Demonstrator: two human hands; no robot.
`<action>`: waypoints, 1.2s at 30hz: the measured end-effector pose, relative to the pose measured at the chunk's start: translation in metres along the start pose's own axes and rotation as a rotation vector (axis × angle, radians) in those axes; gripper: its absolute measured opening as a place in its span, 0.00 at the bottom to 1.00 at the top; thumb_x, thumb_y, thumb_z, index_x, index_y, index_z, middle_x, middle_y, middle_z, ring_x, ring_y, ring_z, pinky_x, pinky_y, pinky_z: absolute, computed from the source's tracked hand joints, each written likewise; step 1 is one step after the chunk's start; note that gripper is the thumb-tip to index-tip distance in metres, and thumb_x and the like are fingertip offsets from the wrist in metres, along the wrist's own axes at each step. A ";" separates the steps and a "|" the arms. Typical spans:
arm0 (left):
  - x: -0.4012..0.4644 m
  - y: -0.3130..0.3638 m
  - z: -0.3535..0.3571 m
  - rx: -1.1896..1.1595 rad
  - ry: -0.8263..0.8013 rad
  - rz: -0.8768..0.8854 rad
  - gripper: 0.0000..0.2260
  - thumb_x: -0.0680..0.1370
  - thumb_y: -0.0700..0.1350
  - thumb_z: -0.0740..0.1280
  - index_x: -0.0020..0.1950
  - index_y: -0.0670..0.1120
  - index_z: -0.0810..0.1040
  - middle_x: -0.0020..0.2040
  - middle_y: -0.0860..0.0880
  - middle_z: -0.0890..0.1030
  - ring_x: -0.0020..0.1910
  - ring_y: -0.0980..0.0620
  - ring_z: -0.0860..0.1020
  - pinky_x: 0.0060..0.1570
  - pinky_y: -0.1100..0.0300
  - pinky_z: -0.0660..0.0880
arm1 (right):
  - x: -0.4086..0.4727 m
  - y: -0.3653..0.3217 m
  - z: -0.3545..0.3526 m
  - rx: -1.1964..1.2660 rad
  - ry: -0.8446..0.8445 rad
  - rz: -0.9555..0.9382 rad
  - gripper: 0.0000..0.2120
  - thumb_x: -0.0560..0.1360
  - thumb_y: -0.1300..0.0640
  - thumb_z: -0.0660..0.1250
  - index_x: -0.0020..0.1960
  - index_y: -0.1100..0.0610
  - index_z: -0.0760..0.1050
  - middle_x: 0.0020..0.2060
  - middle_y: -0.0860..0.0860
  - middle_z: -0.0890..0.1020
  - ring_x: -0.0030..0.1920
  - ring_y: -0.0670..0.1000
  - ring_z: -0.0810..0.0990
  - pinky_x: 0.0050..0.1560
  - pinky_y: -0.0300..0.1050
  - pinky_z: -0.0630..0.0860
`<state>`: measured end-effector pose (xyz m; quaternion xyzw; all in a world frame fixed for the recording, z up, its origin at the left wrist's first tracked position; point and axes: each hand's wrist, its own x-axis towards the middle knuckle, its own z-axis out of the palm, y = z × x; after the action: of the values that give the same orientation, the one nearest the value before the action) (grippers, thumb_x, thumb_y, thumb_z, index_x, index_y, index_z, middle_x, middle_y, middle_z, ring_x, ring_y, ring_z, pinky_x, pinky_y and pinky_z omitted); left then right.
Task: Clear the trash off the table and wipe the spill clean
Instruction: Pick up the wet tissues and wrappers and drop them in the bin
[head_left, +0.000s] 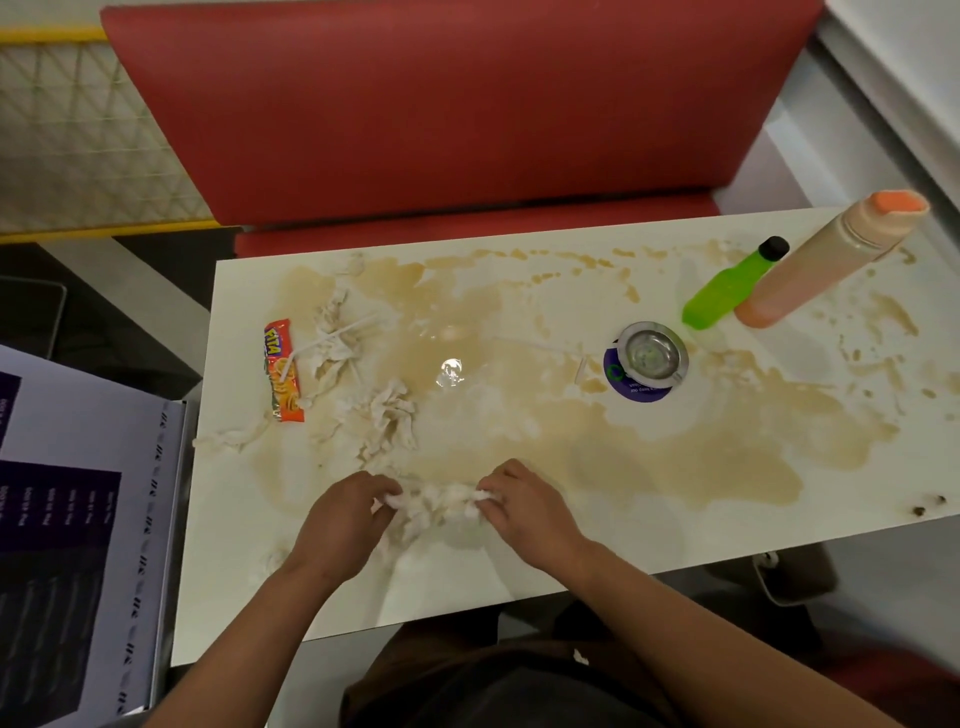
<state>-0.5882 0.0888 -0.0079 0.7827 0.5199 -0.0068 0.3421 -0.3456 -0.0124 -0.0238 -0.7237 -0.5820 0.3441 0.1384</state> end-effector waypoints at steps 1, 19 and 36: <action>0.002 0.004 -0.002 0.003 0.010 0.014 0.08 0.79 0.47 0.71 0.58 0.54 0.82 0.49 0.55 0.81 0.49 0.54 0.79 0.50 0.56 0.76 | -0.002 0.002 -0.006 0.024 0.028 0.015 0.10 0.82 0.51 0.64 0.60 0.51 0.80 0.55 0.44 0.75 0.53 0.47 0.77 0.50 0.43 0.72; 0.016 0.080 -0.009 -0.210 0.025 0.053 0.02 0.80 0.51 0.70 0.51 0.58 0.80 0.47 0.61 0.81 0.45 0.61 0.80 0.43 0.70 0.71 | -0.040 0.014 -0.067 0.463 0.218 0.169 0.03 0.80 0.53 0.68 0.51 0.49 0.81 0.41 0.43 0.84 0.42 0.44 0.81 0.41 0.34 0.72; 0.035 0.169 0.001 -0.333 -0.058 0.200 0.03 0.80 0.48 0.70 0.47 0.54 0.82 0.39 0.61 0.83 0.39 0.59 0.82 0.38 0.71 0.72 | -0.090 0.045 -0.148 0.540 0.442 0.197 0.05 0.81 0.57 0.69 0.54 0.50 0.82 0.38 0.38 0.84 0.41 0.43 0.84 0.41 0.30 0.72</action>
<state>-0.4336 0.0791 0.0679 0.7623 0.4236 0.0908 0.4808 -0.2220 -0.0799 0.0861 -0.7705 -0.3536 0.3324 0.4132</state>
